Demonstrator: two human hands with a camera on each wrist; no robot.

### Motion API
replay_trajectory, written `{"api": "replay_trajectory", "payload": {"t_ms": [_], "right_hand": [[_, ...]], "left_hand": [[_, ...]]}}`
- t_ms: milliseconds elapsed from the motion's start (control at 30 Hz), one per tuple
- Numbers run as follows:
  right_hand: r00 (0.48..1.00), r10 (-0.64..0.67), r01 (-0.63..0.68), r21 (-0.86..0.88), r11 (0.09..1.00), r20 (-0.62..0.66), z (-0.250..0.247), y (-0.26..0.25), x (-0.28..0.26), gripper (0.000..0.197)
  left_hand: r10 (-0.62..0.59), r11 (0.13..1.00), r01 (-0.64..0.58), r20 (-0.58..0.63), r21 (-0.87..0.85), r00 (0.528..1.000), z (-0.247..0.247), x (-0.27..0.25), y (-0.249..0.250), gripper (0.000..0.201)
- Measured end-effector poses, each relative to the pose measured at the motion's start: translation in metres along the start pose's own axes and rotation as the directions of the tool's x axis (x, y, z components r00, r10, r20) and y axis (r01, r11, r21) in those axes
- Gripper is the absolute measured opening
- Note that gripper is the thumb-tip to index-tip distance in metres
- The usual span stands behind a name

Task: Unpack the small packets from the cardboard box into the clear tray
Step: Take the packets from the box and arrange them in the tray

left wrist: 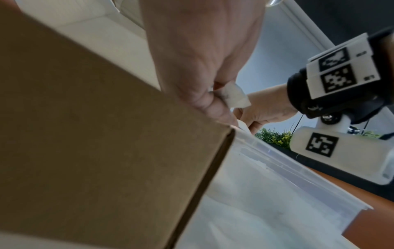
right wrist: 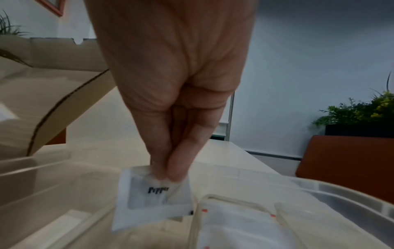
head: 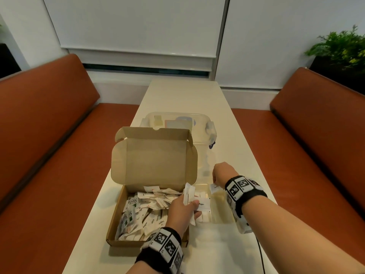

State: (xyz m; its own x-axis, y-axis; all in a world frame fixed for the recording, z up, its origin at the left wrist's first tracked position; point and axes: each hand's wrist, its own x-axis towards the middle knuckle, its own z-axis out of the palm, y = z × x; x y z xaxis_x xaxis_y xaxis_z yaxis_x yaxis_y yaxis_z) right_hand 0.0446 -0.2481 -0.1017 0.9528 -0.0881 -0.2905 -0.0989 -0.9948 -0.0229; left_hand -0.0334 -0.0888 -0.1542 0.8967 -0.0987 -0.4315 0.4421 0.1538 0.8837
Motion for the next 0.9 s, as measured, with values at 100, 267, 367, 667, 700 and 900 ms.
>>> {"api": "replay_trajectory", "payload": {"t_ms": [100, 267, 367, 667, 700, 900], "right_hand": [[0.999, 0.017, -0.015, -0.034, 0.999, 0.048, 0.005, 0.000, 0.000, 0.022], [0.997, 0.028, -0.021, -0.090, 0.996, 0.077, 0.013, 0.000, -0.003, 0.022], [0.997, 0.010, -0.002, -0.095, 0.995, 0.079, 0.012, -0.002, -0.004, 0.022], [0.998, -0.029, 0.030, -0.017, 0.999, 0.051, 0.007, 0.001, -0.011, 0.025], [0.998, -0.033, 0.032, 0.010, 0.999, 0.046, 0.006, 0.002, -0.013, 0.024], [0.989, -0.131, 0.087, 0.460, 0.884, 0.065, -0.008, -0.002, -0.026, 0.011]], "left_hand": [[0.002, 1.000, -0.002, -0.005, 0.015, 1.000, 0.000, 0.000, 0.000, 0.012], [0.002, 1.000, -0.001, -0.009, 0.020, 1.000, -0.002, 0.001, -0.001, 0.011], [-0.003, 1.000, 0.004, -0.009, 0.028, 1.000, -0.001, 0.000, 0.000, 0.012], [0.006, 0.999, -0.006, -0.012, 0.050, 1.000, -0.002, -0.001, 0.000, 0.015], [0.010, 0.998, -0.009, -0.011, 0.059, 1.000, -0.002, -0.001, 0.000, 0.014], [0.024, 0.996, -0.024, 0.007, 0.081, 1.000, -0.001, 0.000, 0.002, 0.009]]}}
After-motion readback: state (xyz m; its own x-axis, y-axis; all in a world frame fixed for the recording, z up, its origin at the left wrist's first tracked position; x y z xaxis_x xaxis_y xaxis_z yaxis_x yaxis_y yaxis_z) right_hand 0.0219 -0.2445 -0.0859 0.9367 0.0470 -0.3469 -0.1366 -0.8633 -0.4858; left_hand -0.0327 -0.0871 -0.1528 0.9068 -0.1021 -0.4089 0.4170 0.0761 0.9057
